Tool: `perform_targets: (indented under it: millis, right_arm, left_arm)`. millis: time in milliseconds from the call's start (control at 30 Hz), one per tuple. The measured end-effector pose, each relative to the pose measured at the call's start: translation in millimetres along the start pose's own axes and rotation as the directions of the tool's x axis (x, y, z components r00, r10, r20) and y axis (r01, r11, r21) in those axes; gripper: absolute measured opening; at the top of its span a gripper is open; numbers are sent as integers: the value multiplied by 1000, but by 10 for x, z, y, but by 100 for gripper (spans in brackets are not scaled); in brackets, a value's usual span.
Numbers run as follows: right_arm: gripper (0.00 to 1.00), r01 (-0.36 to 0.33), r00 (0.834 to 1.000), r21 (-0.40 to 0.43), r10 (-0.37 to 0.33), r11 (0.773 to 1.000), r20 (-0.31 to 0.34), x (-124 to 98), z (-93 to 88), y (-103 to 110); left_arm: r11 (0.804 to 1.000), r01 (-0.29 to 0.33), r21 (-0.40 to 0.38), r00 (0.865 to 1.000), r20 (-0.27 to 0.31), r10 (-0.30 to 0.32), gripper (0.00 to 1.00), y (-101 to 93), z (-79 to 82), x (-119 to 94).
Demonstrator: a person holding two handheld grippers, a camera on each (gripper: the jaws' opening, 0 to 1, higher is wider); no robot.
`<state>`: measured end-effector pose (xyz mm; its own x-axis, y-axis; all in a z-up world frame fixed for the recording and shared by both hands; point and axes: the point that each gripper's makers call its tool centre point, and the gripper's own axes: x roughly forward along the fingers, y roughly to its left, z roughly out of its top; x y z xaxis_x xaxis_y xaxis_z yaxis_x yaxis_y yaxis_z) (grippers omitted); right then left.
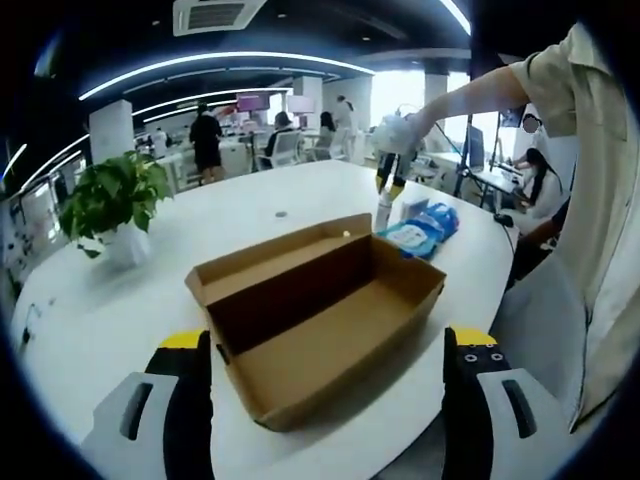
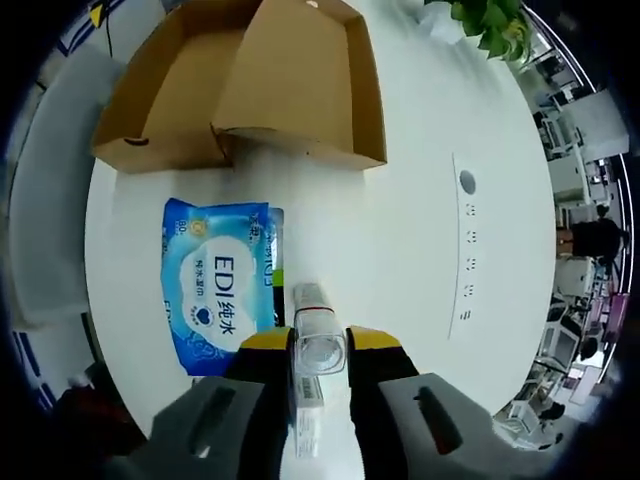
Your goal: Operate the shoe box by opening the lid, removing the specified soft item, and placing it in the target area until the item is outside and the box remains undamaged.
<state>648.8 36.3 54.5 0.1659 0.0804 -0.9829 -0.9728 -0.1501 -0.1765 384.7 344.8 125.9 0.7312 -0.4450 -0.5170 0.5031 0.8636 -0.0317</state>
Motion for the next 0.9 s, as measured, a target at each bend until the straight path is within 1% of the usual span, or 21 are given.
perform_targets:
  millis: [333,467,600,667,800,900]
  right_arm:
    - [23,26,1000,1,-26,1000,16,-29,36,-53]
    - [26,41,999,8,-41,999,28,-56,58,-87]
    - [27,51,997,24,-52,998,49,-149,103,-98]
    - [27,61,996,45,-64,997,64,-186,137,-109]
    - [27,68,988,149,-87,987,129,-254,290,-131]
    - [27,64,981,204,-99,977,166,-273,384,-154]
  left_arm:
    - [999,-29,-25,1000,-12,29,92,60,-58,5]
    - [998,-55,-43,998,-24,54,86,113,-101,2]
    - [994,-90,-60,995,-40,88,78,188,-141,0]
    - [993,-101,-61,994,-47,99,74,211,-158,1]
    - [988,-130,-85,991,-54,126,67,259,-182,3]
    - [983,-159,-96,986,-60,154,63,310,-199,6]
